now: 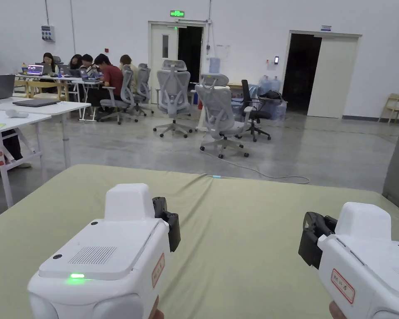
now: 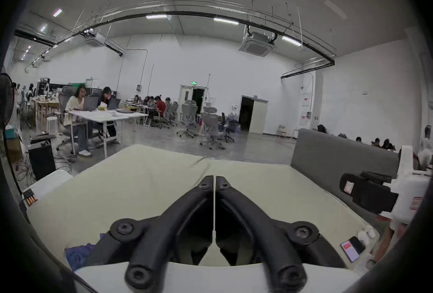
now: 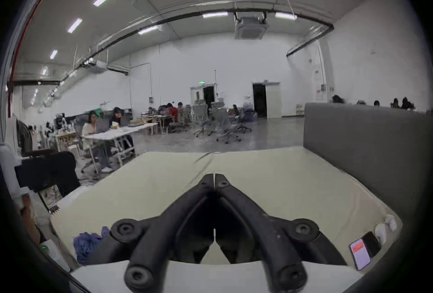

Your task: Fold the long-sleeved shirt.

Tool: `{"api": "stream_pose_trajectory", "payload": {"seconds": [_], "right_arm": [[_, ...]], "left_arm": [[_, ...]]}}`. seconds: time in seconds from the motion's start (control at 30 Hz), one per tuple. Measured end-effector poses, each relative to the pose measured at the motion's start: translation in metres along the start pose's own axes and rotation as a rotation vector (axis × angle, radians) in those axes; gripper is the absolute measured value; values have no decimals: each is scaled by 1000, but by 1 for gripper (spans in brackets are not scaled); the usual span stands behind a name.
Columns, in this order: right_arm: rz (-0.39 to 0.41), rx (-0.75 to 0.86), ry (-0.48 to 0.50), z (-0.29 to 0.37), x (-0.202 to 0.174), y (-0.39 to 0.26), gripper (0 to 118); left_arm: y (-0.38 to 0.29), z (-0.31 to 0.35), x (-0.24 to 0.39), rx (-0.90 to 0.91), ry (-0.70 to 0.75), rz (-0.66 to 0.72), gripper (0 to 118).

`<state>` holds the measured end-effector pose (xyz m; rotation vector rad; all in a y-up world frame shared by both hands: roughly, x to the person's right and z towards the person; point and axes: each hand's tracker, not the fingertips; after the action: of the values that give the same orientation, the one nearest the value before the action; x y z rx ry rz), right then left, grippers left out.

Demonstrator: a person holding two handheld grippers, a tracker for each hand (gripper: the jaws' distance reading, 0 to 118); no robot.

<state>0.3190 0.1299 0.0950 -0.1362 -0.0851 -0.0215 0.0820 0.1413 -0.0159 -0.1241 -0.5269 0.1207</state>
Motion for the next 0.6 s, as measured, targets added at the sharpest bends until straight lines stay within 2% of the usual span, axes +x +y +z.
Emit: {"api": "stream_pose_trajectory", "payload": {"seconds": [0.03,0.1,0.17,0.23,0.3,0.33,0.37,0.43,0.47,0.5,0.53,0.57,0.6], "right_arm": [[-4,-3,3,-2,0,-1,3],[10,2,-25,-21,-45,6,2],[56,-4,35,-32,-82,2,2],[22,-26,177,-55,-118,-4,3],[44,-62,343,-65,-181,-11,3],[-3,-128,416,-92,-189,-13,3],[11,-130,512,-103,-216,-13,3],[-12,-141,674,-113,-263,-15,3],[-31,-141,724,-113,-295,-19,3],[-66,-150,804,-118,-312,-23,3],[-66,-173,848,-125,-322,-25,3],[-41,-213,905,-136,-330,-27,3],[-10,-212,900,-119,-341,-32,3]], "left_arm": [[0,0,-2,-8,11,8,0],[4,4,-22,-27,68,54,0],[7,18,-56,-4,137,74,0],[10,41,-98,15,274,41,0],[14,74,-154,21,448,15,0],[15,91,-176,21,526,17,0],[16,111,-201,26,619,30,0],[17,146,-248,36,760,57,0],[16,159,-261,33,799,59,0],[13,170,-274,23,835,63,0],[13,176,-282,16,857,66,1],[7,176,-289,3,861,67,1],[0,172,-295,-16,855,67,1]]}}
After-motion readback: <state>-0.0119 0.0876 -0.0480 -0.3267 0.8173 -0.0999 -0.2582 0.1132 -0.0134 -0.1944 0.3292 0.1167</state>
